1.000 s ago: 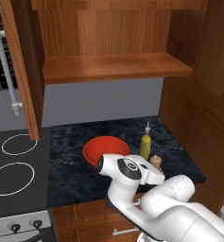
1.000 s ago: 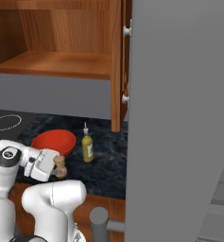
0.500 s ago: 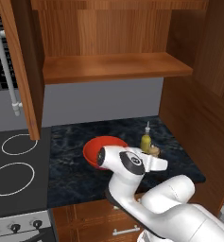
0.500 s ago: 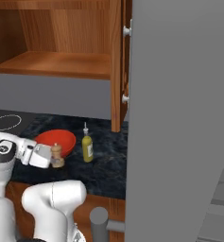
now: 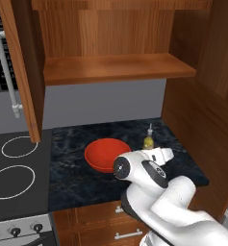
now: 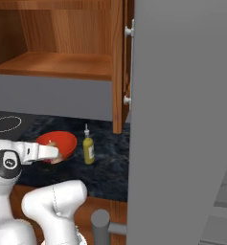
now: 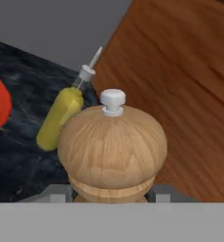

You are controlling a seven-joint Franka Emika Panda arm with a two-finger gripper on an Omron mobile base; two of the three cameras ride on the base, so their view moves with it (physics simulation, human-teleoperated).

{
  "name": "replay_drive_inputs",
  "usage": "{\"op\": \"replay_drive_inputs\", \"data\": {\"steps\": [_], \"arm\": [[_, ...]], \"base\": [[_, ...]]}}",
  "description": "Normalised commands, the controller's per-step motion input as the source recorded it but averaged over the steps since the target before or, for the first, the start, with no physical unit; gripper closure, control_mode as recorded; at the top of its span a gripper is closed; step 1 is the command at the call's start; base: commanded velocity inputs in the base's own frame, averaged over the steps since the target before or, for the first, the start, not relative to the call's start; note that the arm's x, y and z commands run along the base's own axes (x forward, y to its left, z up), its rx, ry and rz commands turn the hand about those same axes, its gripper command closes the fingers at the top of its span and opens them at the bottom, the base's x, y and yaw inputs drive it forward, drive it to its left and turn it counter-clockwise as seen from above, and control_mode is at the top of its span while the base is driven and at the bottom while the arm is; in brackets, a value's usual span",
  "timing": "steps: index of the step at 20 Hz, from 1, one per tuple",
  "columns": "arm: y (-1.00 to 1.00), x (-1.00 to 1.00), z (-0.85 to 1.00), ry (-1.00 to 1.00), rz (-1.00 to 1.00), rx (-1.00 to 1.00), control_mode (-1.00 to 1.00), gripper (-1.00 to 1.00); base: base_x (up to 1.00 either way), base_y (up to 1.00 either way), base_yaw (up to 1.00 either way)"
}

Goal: Retrieve the bottle and the shaker from the cabinet and place them next to the mixing bowl on the counter. Then add garlic from the fridge to the mixing bowl.

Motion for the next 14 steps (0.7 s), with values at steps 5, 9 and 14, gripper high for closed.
{"op": "replay_drive_inputs", "data": {"steps": [5,9,14], "arm": [[-0.27,0.03,0.01,0.29,0.67,0.04,-1.00,1.00],[-0.26,0.18,0.07,0.42,0.55,0.20,-1.00,1.00],[-0.23,0.12,-0.01,0.23,0.41,0.35,-1.00,1.00]], "base": [[0.00,0.00,0.00],[0.00,0.00,0.00],[0.00,0.00,0.00]]}}
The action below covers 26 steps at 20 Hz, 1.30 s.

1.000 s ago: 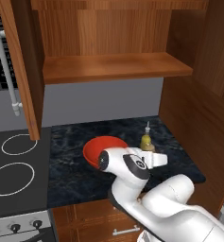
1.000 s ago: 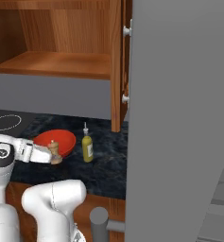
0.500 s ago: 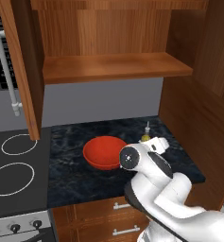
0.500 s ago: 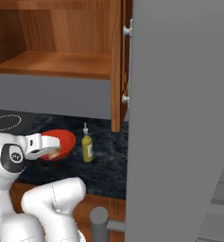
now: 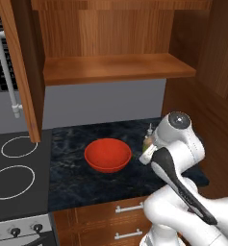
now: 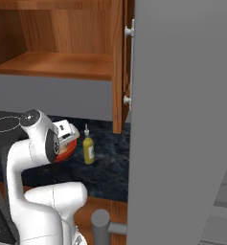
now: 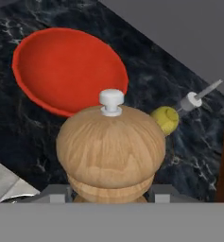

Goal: Retrieve the bottle and the shaker from the cabinet and place them next to the mixing bowl on the counter. Then add garlic from the fridge to the mixing bowl.

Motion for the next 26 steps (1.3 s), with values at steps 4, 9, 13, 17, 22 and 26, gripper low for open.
{"op": "replay_drive_inputs", "data": {"steps": [4,9,13,17,22,26], "arm": [[0.14,-0.16,-0.22,0.00,-0.05,0.20,-1.00,1.00],[0.53,-0.17,-0.21,-0.05,-0.47,0.18,-1.00,1.00],[0.59,-0.03,-0.26,-0.05,-0.64,0.12,-1.00,1.00],[0.52,-0.01,-0.32,-0.07,-0.63,0.12,-1.00,1.00],[0.45,-0.23,-0.47,-0.08,-0.62,0.13,-1.00,1.00],[0.63,-0.55,-0.33,-0.17,-0.41,0.12,-1.00,1.00]], "base": [[0.00,0.00,0.00],[0.00,0.00,0.00],[0.00,0.00,0.00],[0.00,0.00,0.00],[0.00,0.00,0.00],[0.00,0.00,0.00]]}}
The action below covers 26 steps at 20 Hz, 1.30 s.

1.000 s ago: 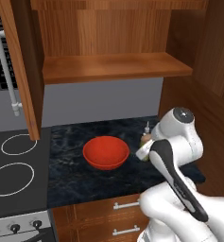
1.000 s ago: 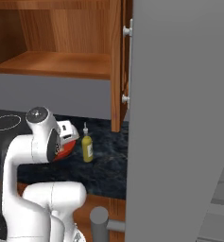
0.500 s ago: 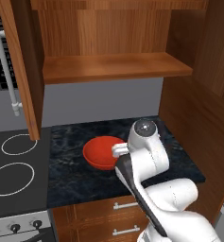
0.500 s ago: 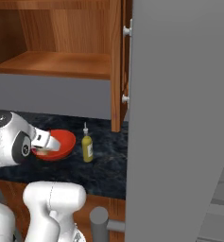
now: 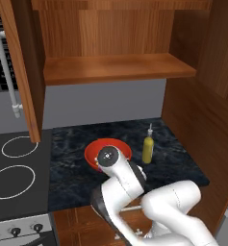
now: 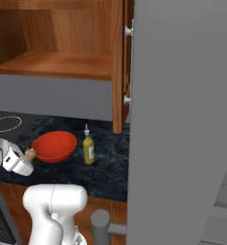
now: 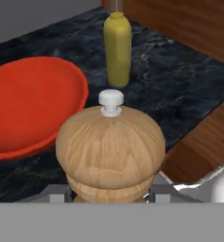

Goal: Retrieve the bottle and the shaker from the cabinet and place them next to the mixing bowl on the counter. Then add garlic from the fridge to the mixing bowl.

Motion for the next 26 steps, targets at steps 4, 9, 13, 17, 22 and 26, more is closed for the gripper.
{"op": "replay_drive_inputs", "data": {"steps": [4,9,13,17,22,26], "arm": [[0.59,-0.45,-0.30,-0.27,-0.30,0.07,-1.00,1.00],[0.44,-0.04,-0.40,-0.18,-0.10,-0.03,-1.00,1.00],[0.27,0.17,-0.33,0.00,-0.02,-0.12,-1.00,1.00],[0.09,0.26,-0.09,0.01,-0.01,-0.18,-1.00,1.00],[0.08,0.31,0.00,0.19,-0.02,-0.22,-1.00,1.00],[0.38,0.52,-0.09,0.21,-0.10,-0.26,-1.00,1.00]], "base": [[0.00,0.00,0.00],[0.00,0.00,0.00],[0.00,0.00,0.00],[0.00,0.00,0.00],[0.00,0.00,0.00],[0.00,0.00,0.00]]}}
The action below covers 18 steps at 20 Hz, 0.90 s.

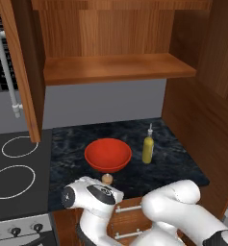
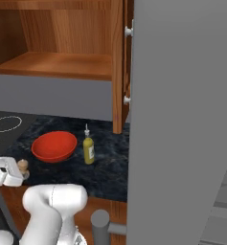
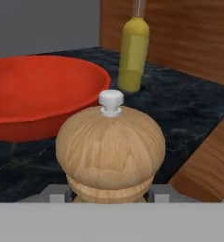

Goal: Retrieve the bottle and the shaker from the cabinet and place them next to the mixing bowl on the counter. Then add garlic from the fridge to the mixing bowl.

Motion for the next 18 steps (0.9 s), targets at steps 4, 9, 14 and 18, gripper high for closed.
{"op": "replay_drive_inputs", "data": {"steps": [4,9,14,18], "arm": [[0.58,0.51,-0.31,0.01,-0.11,-0.19,-1.00,1.00],[0.58,0.29,-0.27,-0.09,-0.06,-0.13,-1.00,1.00],[0.27,0.19,-0.02,-0.10,-0.01,-0.04,-1.00,1.00],[-0.01,0.16,-0.01,0.00,0.00,0.00,-1.00,1.00]], "base": [[0.00,0.00,0.00],[0.00,0.00,0.00],[0.00,0.00,0.00],[0.00,0.00,0.00]]}}
